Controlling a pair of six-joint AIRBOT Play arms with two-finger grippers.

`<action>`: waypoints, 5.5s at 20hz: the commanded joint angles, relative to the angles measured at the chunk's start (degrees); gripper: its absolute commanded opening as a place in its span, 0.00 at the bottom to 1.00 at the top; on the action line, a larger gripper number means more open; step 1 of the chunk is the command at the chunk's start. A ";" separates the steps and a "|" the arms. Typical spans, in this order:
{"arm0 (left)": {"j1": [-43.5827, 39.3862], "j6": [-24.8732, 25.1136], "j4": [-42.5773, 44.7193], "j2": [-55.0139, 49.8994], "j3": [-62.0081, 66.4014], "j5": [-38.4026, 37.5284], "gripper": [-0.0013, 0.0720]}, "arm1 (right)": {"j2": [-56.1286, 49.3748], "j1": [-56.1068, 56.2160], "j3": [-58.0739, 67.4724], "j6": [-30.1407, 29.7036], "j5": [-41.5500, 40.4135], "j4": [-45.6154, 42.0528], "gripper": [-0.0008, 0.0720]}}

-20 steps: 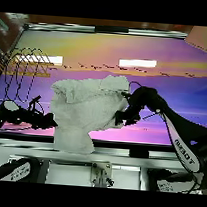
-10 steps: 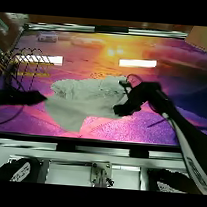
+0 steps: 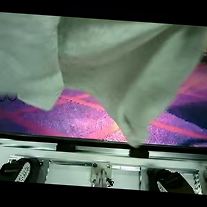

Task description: Fold the shirts.

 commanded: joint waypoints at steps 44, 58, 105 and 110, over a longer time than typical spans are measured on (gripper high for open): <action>15.12 -11.47 27.02 -23.52 -65.33 -35.34 0.93 | -29.27 -43.21 -34.38 -3.89 -34.40 3.43 0.77; 14.99 -5.25 15.93 -30.36 -71.01 -25.51 0.59 | -29.35 -43.41 -36.33 -4.31 -26.18 -5.29 0.78; 15.06 -1.75 13.00 -12.76 -42.38 -33.33 0.06 | -8.48 -25.24 -44.24 -14.56 -5.75 14.56 0.10; 15.06 -1.77 -1.36 -5.57 -10.19 -11.39 0.06 | 0.83 -25.24 -20.28 -11.87 5.97 16.44 0.10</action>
